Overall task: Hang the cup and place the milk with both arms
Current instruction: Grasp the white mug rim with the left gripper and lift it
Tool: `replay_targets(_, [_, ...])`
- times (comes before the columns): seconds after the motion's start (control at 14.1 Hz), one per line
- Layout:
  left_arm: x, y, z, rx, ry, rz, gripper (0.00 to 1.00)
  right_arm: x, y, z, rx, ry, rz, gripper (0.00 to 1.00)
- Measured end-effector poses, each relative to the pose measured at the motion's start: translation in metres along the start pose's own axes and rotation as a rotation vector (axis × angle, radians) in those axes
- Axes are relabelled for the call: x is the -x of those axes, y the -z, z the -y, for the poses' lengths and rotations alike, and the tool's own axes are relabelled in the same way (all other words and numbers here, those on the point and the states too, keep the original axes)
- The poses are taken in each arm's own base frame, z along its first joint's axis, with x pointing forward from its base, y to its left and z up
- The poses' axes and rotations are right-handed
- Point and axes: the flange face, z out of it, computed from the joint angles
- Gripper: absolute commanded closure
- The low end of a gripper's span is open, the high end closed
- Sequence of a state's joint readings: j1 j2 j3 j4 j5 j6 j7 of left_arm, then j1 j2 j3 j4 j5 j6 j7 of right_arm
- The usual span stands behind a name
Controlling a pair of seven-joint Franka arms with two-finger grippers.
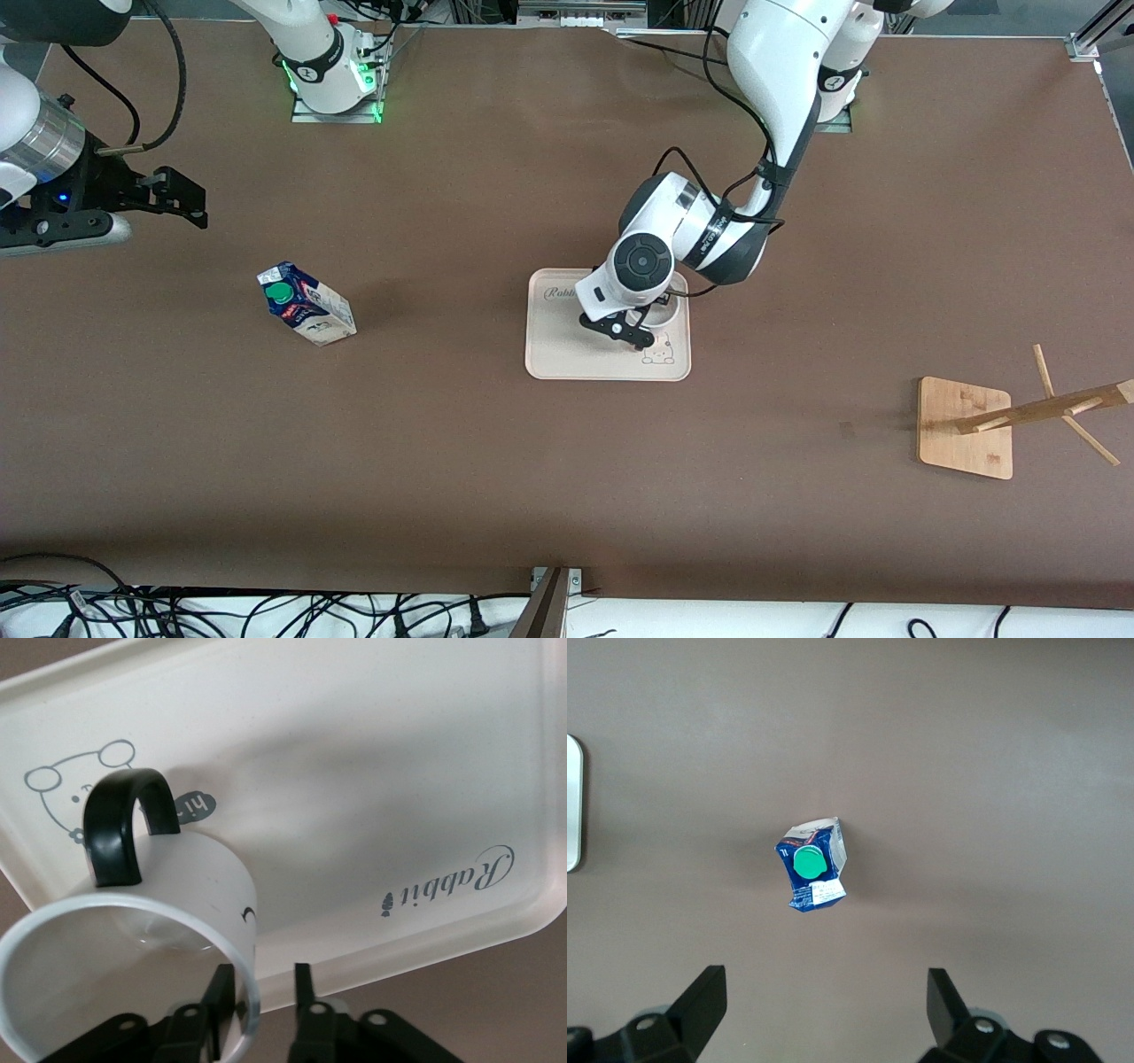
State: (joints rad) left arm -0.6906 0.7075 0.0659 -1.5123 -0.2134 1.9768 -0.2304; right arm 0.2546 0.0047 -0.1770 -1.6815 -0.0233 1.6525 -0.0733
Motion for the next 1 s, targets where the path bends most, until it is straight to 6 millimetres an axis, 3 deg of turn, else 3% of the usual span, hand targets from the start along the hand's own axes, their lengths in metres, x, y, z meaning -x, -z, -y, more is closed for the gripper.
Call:
replay_targets(0.36, [-0.001, 0.005, -0.001, 0.003, 0.013, -0.010, 1.00, -0.002, 0.000, -0.002, 0.002, -0.019, 0.001, 0.00])
replay_targets(0.57, [-0.005, 0.030, -0.009, 0.015, 0.063, -0.038, 1.00, 0.000, 0.001, -0.004, 0.003, -0.029, 0.017, 0.00])
replay_targets(0.64, [-0.006, 0.050, -0.011, 0.016, 0.071, -0.052, 1.00, -0.001, 0.005, -0.007, 0.004, -0.038, 0.009, 0.00])
replay_targets(0.78, [-0.005, 0.117, -0.002, -0.012, 0.081, -0.122, 1.00, -0.001, 0.013, -0.014, 0.005, -0.051, -0.009, 0.00])
replay_targets(1.0, [0.013, 0.227, 0.050, -0.021, 0.147, -0.240, 1.00, -0.002, 0.018, -0.021, 0.006, -0.066, -0.024, 0.00])
